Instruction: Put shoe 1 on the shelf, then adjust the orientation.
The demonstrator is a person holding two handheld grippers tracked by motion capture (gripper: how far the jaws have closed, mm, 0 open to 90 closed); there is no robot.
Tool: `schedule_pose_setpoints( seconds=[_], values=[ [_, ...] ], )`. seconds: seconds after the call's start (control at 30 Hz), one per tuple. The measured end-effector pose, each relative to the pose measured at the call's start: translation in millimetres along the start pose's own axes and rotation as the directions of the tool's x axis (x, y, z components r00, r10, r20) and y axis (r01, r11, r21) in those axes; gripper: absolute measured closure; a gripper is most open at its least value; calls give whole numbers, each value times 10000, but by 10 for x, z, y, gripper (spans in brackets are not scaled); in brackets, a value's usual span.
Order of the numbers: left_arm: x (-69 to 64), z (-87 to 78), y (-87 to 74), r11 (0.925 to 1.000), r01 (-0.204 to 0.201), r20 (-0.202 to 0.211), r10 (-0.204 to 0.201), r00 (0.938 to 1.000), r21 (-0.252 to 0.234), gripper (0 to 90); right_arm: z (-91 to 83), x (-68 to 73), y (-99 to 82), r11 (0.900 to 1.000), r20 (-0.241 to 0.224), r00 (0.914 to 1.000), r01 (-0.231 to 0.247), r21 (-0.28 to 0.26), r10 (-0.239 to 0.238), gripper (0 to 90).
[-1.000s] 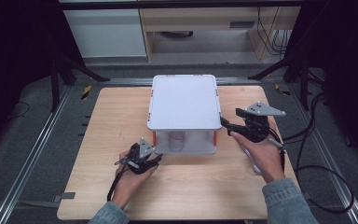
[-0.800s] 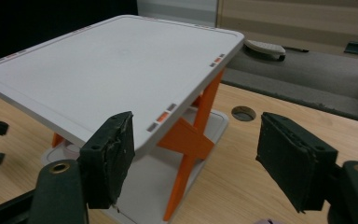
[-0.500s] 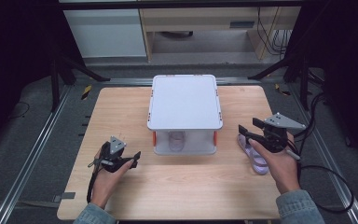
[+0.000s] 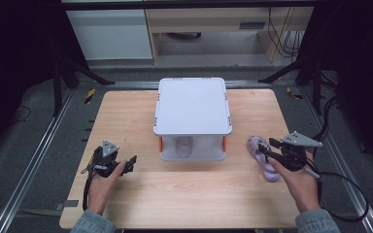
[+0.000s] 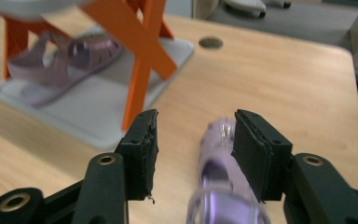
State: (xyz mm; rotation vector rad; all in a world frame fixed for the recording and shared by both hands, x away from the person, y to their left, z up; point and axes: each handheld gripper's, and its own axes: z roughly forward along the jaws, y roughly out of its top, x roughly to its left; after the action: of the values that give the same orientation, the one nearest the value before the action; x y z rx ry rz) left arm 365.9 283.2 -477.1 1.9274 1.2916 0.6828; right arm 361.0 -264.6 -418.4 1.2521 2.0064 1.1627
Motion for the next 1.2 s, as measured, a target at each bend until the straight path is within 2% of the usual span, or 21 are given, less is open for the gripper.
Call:
schedule_pose_setpoints(
  seconds=[0.2,0.37,0.43,0.47,0.6,0.77,0.9,1.03,1.07,1.1,1.13,1.2],
  values=[
    [7,2,-11,9999,21,33,-21,10000,106,114,4,-25,-304,9975,153,9999,18,709,-29,543],
    [13,-4,-10,9999,48,11,-48,10000,89,117,8,-24,-461,9937,195,9998,51,1122,-73,523],
    [11,2,-12,9999,36,30,-36,10000,117,118,12,-25,-476,9931,193,9998,71,1170,-94,509],
    [5,6,-13,9999,3,39,-4,10000,159,119,37,-14,-511,9902,145,9998,92,1395,-113,478],
    [2,7,-13,9998,-18,52,17,10000,178,123,107,12,-537,9839,87,9996,248,1772,-267,448],
    [-3,12,-15,9998,-48,73,46,10000,202,126,196,28,-540,9784,79,9993,338,2040,-362,448],
    [-12,13,-15,9997,-85,103,83,9999,212,129,320,37,-549,9713,112,9992,350,2354,-388,510],
    [-12,14,-16,9997,-91,102,89,9999,225,132,378,28,-553,9688,154,9989,383,2447,-434,581],
    [-11,14,-16,9997,-93,101,90,9999,230,132,394,20,-554,9682,222,9987,386,2471,-454,656],
    [-11,14,-16,9997,-93,101,90,9999,230,133,394,20,-554,9682,222,9987,386,2471,-454,656],
    [-11,16,-16,9996,-101,105,99,9999,245,133,392,7,-549,9697,226,9988,378,2415,-445,753],
    [-12,17,-16,9996,-103,108,100,9999,259,134,388,2,-547,9705,217,9989,357,2385,-421,787]
  ],
)
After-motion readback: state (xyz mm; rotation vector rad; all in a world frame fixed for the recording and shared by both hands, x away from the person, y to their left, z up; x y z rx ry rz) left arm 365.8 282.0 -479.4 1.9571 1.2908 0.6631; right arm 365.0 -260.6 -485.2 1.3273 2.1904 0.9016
